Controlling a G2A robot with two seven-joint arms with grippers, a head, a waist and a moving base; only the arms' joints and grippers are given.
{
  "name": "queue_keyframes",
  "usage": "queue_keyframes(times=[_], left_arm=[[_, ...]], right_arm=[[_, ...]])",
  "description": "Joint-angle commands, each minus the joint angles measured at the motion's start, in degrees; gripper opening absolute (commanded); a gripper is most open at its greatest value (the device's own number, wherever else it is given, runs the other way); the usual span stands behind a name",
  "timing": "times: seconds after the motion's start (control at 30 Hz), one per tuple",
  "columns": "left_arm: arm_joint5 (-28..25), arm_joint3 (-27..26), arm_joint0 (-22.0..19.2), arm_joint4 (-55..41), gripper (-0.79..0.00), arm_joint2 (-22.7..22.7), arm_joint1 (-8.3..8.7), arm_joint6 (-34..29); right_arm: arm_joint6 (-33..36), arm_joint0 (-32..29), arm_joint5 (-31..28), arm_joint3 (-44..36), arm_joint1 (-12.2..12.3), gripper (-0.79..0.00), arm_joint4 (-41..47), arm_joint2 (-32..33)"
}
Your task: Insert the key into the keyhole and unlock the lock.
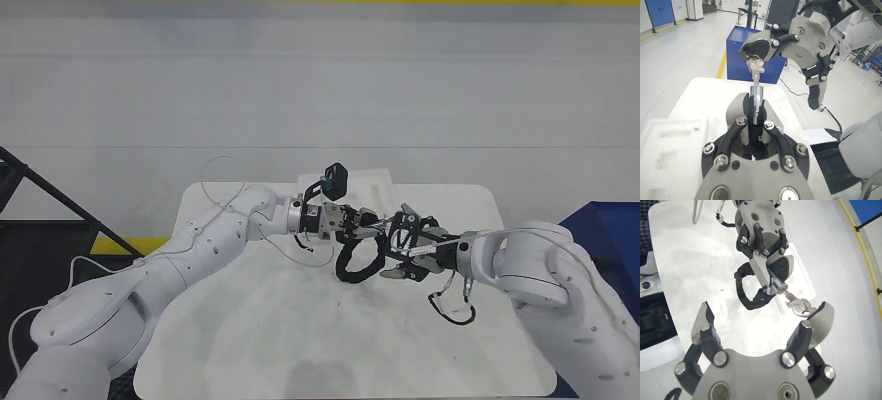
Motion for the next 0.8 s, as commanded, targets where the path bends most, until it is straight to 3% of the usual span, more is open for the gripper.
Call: queue_keyframes(times=[0.0, 0.13, 0.23, 0.37, 0.43, 0.53, 0.6, 0.67, 0.77], left_arm=[[0.00, 0.06, -0.03, 0.44, -0.785, 0.06, -0.21, -0.06], [0.00, 0.65, 0.02, 0.85, -0.785, 0.21, -0.38, -0.15], [0.00, 0.83, -0.06, 1.18, -0.785, 0.24, -0.22, -0.24], [0.00, -0.59, -0.21, 1.47, -0.785, 0.66, 0.43, -0.51], [0.00, -1.48, -0.36, 1.45, -0.785, 1.03, 0.82, -0.76], [0.00, -1.87, -0.76, 1.66, -0.785, 1.26, 1.35, -1.35], [0.00, -2.27, -0.76, 1.40, -0.785, 1.44, 1.57, -1.48], [0.00, -2.58, -0.80, 1.22, -0.785, 1.64, 1.72, -1.79], [0.00, -3.05, -0.85, 0.83, -0.785, 1.96, 1.90, -2.15]], right_arm=[[-0.41, 0.40, 0.30, 0.43, 0.10, 0.000, -0.26, 0.22], [-1.43, 0.09, -1.58, 0.02, 0.67, 0.000, -2.63, 2.42], [-3.99, 0.12, -8.46, 0.47, 1.27, 0.000, -3.11, 4.02], [-13.33, 1.74, -17.81, 2.77, 3.28, 0.000, -11.03, 2.79], [-14.52, 3.00, -17.81, 2.31, 3.98, 0.000, -11.10, 1.49], [-18.37, 5.05, -17.81, 2.90, 5.07, -0.166, -11.34, -0.54], [-21.80, 6.04, -17.81, 3.78, 5.78, -0.215, -12.55, -1.34], [-25.28, 6.50, -17.81, 4.63, 6.48, -0.394, -14.62, -1.86], [-30.04, 6.66, -17.81, 5.34, 7.51, -0.428, -18.23, -2.61]])
